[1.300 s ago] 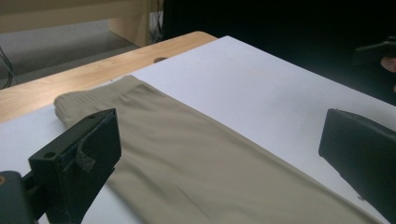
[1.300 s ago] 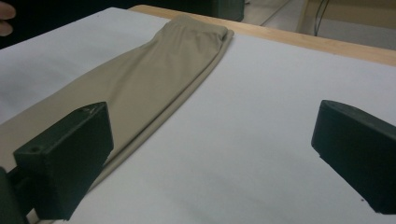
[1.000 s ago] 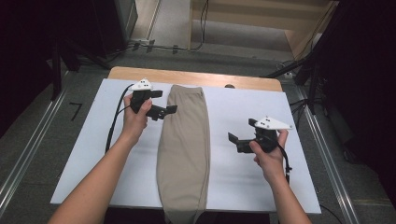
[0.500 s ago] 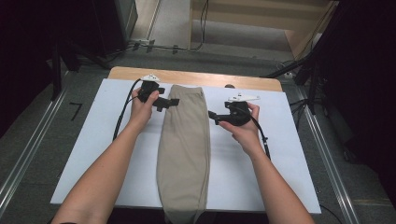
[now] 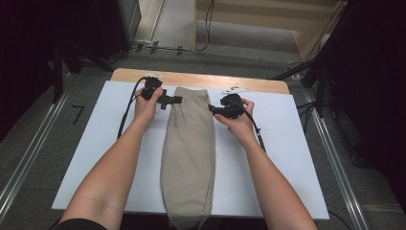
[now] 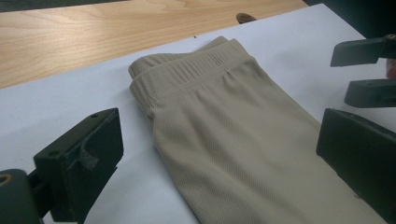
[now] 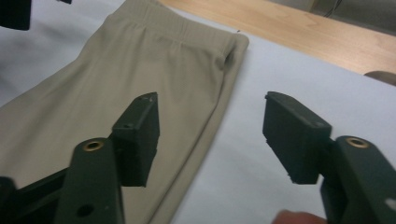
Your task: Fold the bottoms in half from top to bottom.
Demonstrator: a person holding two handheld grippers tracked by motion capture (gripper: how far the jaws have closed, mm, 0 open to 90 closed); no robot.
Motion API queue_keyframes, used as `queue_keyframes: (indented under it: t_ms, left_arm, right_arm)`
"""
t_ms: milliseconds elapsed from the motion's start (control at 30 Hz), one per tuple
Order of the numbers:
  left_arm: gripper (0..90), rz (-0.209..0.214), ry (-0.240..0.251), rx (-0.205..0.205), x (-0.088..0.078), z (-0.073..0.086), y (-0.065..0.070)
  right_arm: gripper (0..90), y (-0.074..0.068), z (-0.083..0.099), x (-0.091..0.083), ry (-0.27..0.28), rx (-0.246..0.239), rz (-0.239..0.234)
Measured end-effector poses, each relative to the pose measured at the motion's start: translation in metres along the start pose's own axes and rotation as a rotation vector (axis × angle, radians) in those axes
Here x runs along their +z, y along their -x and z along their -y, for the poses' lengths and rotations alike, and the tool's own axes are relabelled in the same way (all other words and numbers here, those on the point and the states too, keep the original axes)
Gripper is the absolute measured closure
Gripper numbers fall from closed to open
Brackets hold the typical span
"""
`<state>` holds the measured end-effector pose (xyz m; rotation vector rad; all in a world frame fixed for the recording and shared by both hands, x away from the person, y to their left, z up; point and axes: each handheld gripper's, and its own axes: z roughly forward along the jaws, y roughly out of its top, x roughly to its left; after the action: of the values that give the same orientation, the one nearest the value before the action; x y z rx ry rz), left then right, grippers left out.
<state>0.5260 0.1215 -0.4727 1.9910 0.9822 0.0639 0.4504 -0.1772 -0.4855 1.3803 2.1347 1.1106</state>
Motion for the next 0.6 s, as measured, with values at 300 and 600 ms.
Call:
queue_keyframes:
  t_ms: [300, 600]
  left_arm:
    - [14.5, -0.093, -0.03, -0.007, 0.001, -0.004, 0.009]
    - [31.9, -0.153, -0.044, -0.01, 0.005, -0.004, 0.009]
  right_arm:
    - [51.0, 0.01, 0.0, 0.018, -0.037, 0.031, -0.085]
    - [49.4, 0.008, -0.01, 0.029, 0.008, 0.02, -0.017]
